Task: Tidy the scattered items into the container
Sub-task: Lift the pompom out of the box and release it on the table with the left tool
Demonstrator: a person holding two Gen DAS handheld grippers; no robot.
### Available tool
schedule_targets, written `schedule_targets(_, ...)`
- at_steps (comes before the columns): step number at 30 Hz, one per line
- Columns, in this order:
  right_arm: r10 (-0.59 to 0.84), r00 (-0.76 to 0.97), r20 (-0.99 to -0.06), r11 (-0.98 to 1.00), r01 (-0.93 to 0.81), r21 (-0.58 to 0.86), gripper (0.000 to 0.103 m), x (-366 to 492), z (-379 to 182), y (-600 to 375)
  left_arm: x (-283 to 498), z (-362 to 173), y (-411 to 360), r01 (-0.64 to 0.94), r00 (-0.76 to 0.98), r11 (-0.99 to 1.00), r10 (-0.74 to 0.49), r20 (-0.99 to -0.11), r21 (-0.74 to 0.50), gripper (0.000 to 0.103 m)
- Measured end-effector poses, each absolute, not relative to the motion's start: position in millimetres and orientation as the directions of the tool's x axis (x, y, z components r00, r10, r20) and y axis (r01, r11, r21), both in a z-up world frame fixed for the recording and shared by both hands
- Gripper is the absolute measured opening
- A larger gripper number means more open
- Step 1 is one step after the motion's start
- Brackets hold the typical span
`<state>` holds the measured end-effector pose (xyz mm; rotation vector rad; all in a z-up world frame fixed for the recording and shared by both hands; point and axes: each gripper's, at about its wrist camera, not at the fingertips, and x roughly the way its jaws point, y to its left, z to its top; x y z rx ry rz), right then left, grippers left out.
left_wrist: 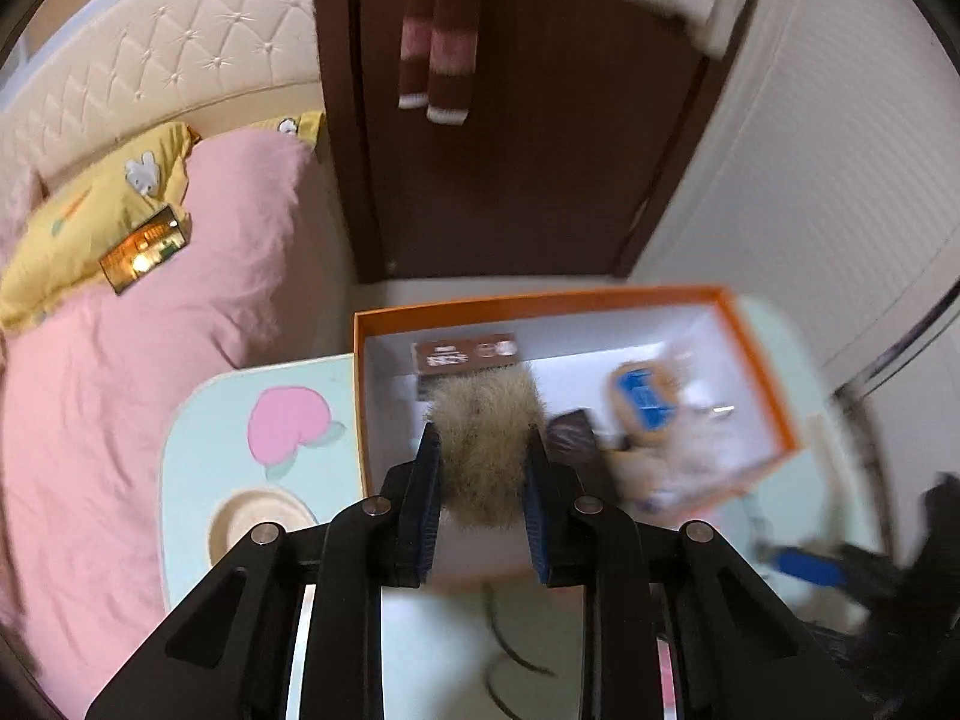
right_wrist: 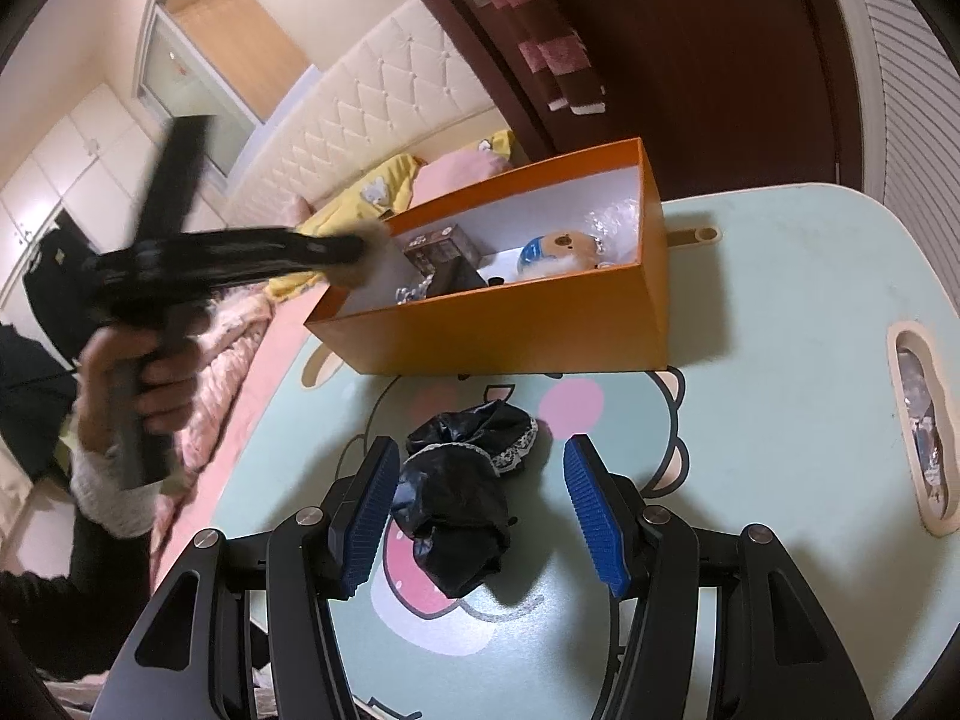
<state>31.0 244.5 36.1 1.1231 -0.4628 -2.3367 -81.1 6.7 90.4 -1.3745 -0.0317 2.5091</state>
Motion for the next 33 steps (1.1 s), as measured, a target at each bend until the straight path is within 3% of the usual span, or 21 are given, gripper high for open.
schedule_targets(4, -0.554, -0.537, -0.636, -0.830, 0.289, 0.478, 0.058, 31.0, 39.6, 239.5, -40.5, 95.2, -10.2, -0.259, -0.525, -0.940, 0.329, -0.785, -0.222, 0.025)
schedule_targets(11, -0.533, -0.524, -0.664, -0.846, 0.326, 0.422, 0.058, 28.2, 47.3, 221.0, 8.8, 38.8, -18.5, -0.181, -0.488, -0.911, 0.410, -0.770, -0.370, 0.025)
schedule_targets(19, -0.511, -0.551, -0.660, -0.859, 0.358, 0.366, 0.058, 7.3, 71.4, 200.3, 21.1, 11.1, -8.4, -0.141, -0.529, -0.925, 0.371, -0.763, -0.352, 0.025)
schedule_targets(22, -0.496, -0.562, -0.662, -0.867, 0.356, 0.348, 0.058, -0.3, 75.7, 193.5, 25.7, 11.9, -7.5, -0.132, -0.561, -0.931, 0.353, -0.749, -0.341, 0.039)
schedule_targets(24, -0.486, -0.565, -0.667, -0.873, 0.352, 0.338, 0.058, -7.1, 77.8, 190.3, 30.1, 11.1, -6.0, -0.142, -0.578, -0.930, 0.357, -0.734, -0.340, 0.071)
schedule_targets(25, -0.478, -0.568, -0.670, -0.877, 0.349, 0.330, 0.058, -10.4, 78.7, 188.6, 33.1, 11.6, -5.7, -0.148, -0.591, -0.929, 0.358, -0.723, -0.339, 0.077)
schedule_targets(33, -0.431, -0.541, -0.722, -0.902, 0.264, 0.341, 0.057, -63.9, 86.2, 180.9, 45.1, 13.7, -17.1, -0.159, -0.656, -0.906, 0.394, -0.643, -0.393, 0.080)
